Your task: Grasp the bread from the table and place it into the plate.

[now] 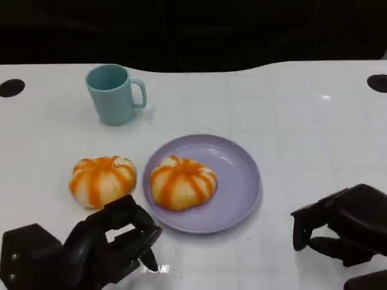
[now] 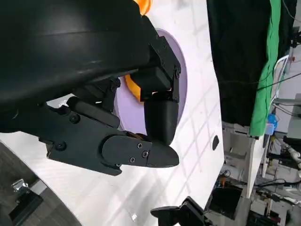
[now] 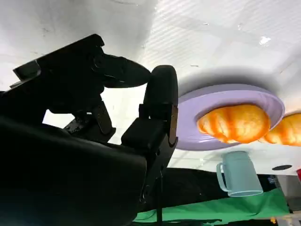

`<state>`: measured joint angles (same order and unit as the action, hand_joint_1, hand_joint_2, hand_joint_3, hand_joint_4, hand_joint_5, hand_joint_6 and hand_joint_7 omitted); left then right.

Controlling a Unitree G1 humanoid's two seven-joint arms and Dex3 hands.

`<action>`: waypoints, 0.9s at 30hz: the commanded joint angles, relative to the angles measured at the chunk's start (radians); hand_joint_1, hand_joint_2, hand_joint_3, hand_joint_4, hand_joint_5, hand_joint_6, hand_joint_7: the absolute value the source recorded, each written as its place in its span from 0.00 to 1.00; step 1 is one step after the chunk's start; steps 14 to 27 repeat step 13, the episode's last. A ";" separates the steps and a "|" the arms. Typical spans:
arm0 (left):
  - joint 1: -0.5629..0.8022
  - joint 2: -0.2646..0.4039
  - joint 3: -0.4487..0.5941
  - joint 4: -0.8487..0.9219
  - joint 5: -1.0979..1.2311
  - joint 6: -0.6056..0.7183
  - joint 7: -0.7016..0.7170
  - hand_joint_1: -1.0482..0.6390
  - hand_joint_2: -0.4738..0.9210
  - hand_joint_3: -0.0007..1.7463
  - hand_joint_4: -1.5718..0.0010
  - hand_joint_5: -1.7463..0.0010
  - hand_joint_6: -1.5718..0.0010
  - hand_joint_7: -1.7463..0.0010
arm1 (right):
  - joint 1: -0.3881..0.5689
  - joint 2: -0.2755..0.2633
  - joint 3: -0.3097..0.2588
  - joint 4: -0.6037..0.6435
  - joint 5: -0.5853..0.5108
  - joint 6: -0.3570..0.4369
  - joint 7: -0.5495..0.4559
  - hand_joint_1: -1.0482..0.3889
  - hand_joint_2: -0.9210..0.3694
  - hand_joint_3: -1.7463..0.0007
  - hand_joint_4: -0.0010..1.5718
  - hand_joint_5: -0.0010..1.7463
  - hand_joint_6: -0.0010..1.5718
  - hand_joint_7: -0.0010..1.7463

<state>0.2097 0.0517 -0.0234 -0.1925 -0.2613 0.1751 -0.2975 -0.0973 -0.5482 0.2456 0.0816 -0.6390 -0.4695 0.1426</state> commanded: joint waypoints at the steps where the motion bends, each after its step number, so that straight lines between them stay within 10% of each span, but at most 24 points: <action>1: 0.000 0.015 0.013 0.004 -0.003 0.000 -0.001 0.29 1.00 0.17 0.54 0.00 0.56 0.15 | -0.007 -0.010 0.000 0.011 0.005 -0.005 -0.003 0.57 0.20 0.56 0.50 1.00 0.49 0.71; 27: -0.004 0.021 0.023 0.016 0.000 -0.003 -0.002 0.29 1.00 0.16 0.53 0.00 0.56 0.15 | -0.011 -0.011 0.007 0.006 0.013 -0.010 0.018 0.57 0.22 0.52 0.50 1.00 0.50 0.70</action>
